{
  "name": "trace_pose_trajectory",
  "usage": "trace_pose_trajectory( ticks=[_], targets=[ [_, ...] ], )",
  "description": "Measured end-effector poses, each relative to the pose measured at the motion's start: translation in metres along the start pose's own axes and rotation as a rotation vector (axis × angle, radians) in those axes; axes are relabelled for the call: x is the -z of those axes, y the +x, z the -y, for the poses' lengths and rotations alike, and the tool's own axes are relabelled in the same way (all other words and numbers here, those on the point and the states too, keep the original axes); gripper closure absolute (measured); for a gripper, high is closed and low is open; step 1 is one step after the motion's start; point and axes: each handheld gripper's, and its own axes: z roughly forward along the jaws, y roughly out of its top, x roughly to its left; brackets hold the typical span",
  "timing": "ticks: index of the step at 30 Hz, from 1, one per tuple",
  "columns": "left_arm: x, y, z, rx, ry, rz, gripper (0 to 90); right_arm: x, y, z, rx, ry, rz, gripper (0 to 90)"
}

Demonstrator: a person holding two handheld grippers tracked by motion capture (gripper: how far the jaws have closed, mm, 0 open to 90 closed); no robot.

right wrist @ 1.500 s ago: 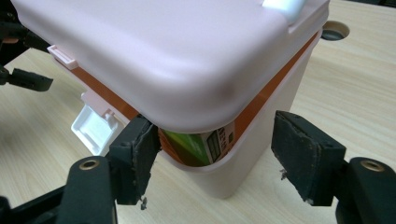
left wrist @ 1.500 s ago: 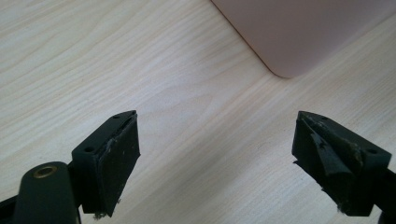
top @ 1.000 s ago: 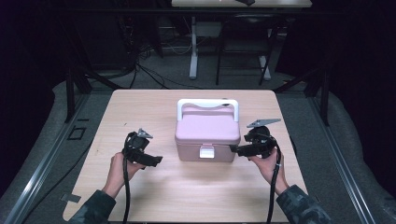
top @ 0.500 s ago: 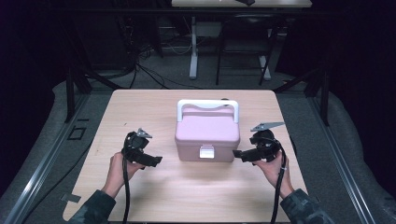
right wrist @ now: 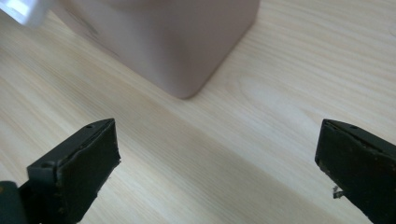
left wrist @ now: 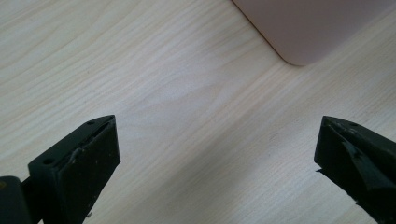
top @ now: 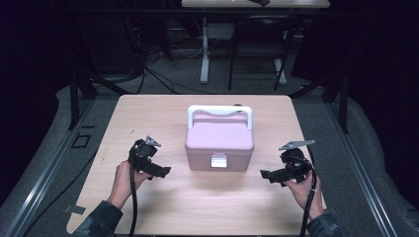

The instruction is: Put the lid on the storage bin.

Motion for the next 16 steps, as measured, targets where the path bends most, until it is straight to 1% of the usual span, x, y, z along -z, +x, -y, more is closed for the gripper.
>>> trace_pose_trajectory(
  ticks=[1,2,3,6,11,14,16],
  targets=[
    [0.000,0.000,0.000,-0.001,0.000,-0.001,0.3,0.000,-0.001,0.003,-0.004,0.003,0.008,0.0],
    [-0.001,0.000,0.000,-0.001,0.000,-0.006,0.3,0.000,-0.003,0.005,-0.003,0.017,0.018,0.0],
    [-0.002,0.001,0.000,-0.002,0.005,-0.004,0.3,0.000,-0.004,0.008,-0.012,0.023,0.029,0.0],
    [-0.004,0.002,0.001,-0.004,0.011,-0.007,0.2,-0.001,-0.008,0.012,-0.021,0.027,0.043,0.0],
    [-0.007,0.004,0.002,-0.005,0.021,-0.019,0.2,-0.003,-0.011,0.013,-0.023,0.045,0.052,0.0],
    [-0.008,0.006,0.002,-0.001,0.029,-0.015,0.2,-0.006,-0.012,0.013,-0.016,0.053,0.056,0.0],
    [-0.009,0.007,0.002,0.003,0.025,-0.014,0.2,-0.007,-0.013,0.014,-0.020,0.056,0.055,0.0]
  ],
)
